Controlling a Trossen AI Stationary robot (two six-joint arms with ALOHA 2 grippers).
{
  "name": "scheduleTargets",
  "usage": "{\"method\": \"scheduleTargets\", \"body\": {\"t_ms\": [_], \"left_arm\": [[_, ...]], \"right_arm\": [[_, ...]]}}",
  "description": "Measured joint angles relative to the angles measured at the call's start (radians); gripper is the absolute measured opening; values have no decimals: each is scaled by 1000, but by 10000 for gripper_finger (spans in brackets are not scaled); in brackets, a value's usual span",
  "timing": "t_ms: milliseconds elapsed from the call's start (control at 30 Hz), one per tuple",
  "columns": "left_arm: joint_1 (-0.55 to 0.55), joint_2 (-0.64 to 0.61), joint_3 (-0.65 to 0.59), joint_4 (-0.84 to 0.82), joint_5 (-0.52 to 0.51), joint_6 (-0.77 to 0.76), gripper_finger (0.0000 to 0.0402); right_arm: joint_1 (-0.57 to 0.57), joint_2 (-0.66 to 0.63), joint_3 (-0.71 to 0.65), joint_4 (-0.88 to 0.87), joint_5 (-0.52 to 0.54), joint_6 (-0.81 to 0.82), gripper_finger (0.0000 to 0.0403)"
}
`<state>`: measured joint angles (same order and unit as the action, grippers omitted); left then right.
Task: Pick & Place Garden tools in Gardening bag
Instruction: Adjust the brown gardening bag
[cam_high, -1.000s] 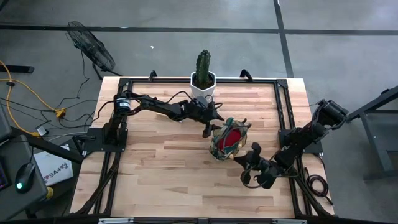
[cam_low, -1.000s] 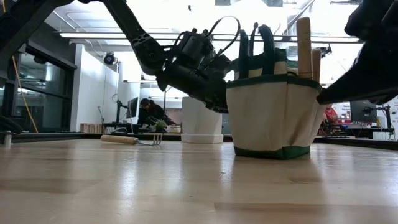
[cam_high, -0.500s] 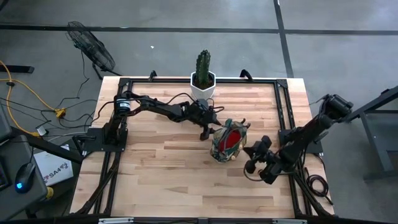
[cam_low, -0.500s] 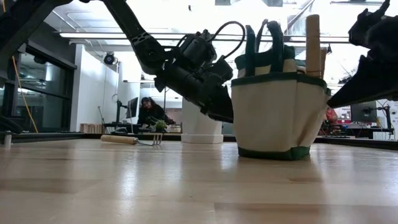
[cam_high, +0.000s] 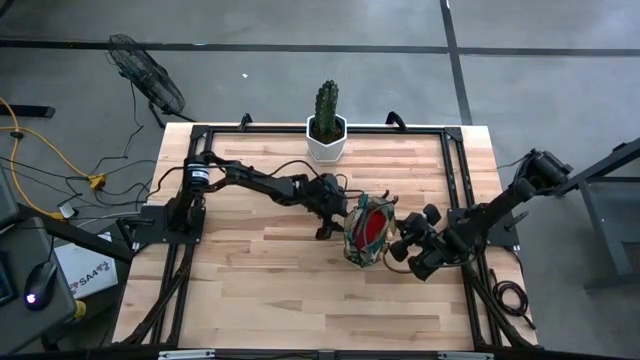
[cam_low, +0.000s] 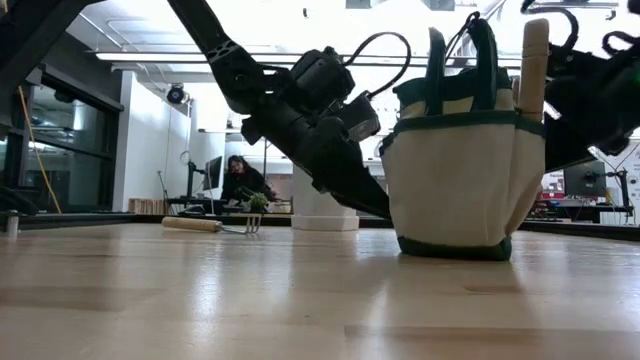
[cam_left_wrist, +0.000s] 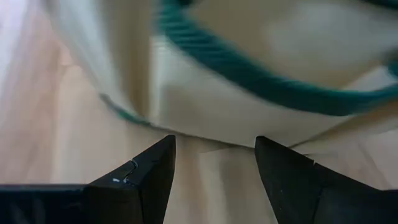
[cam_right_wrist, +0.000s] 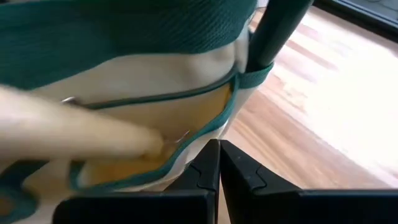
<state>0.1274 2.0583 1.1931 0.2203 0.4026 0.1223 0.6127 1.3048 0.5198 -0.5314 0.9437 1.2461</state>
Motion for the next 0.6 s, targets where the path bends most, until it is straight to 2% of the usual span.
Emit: {"method": "scheduleTargets", "body": {"t_ms": [300,600], "left_arm": [[-60,0,0,9,-5,-11,218],[-106,0,0,111,-23,-29,218]], "right_arm": [[-101,-6,0,29,-36,-150,3],[-238,-101,-1,120,-141,-458,3]]}}
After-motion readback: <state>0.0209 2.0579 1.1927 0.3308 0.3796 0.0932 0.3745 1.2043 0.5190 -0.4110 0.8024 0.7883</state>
